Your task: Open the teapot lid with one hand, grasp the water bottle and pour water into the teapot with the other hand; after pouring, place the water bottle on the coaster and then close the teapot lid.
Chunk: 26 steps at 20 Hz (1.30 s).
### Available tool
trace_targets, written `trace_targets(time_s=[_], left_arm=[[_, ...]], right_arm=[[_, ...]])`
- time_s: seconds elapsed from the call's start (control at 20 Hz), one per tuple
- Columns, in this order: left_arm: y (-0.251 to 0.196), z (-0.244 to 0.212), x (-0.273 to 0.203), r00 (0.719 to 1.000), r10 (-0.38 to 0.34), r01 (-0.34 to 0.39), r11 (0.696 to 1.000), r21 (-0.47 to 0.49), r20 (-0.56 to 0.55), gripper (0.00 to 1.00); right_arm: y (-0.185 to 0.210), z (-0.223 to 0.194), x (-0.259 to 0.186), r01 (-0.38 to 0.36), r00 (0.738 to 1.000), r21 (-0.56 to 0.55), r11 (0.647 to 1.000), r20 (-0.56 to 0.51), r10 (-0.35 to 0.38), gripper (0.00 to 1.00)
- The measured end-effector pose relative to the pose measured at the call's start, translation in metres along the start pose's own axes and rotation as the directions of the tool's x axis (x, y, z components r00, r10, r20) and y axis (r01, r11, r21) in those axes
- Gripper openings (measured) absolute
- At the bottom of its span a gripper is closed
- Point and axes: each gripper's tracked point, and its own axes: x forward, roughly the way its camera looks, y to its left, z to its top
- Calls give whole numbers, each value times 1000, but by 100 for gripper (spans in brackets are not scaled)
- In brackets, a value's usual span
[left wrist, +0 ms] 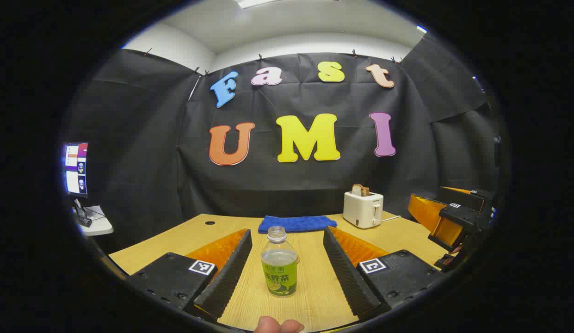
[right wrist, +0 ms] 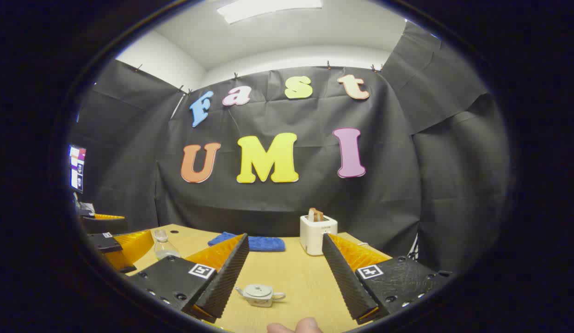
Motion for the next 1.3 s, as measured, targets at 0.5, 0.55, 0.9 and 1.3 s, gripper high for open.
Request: trace_targets(time_s=[0.5, 0.55, 0.9, 1.3], left_arm=[[12, -4, 2, 999, 23, -23, 1000, -17, -22, 97], [13, -6, 1, 999, 24, -25, 1000, -19, -25, 97], [17, -6, 3, 999, 42, -43, 999, -16, -28, 97], [22, -10, 3, 998, 51, -51, 999, -13, -39, 97]], right_arm=[[21, -11, 7, -28, 999, -8, 1000, -26, 28, 97], [20, -12, 7, -26, 999, -10, 1000, -26, 25, 95], [13, -12, 8, -8, 1000, -23, 1000, -21, 8, 95], [13, -30, 19, -12, 999, -26, 1000, -43, 11, 97]])
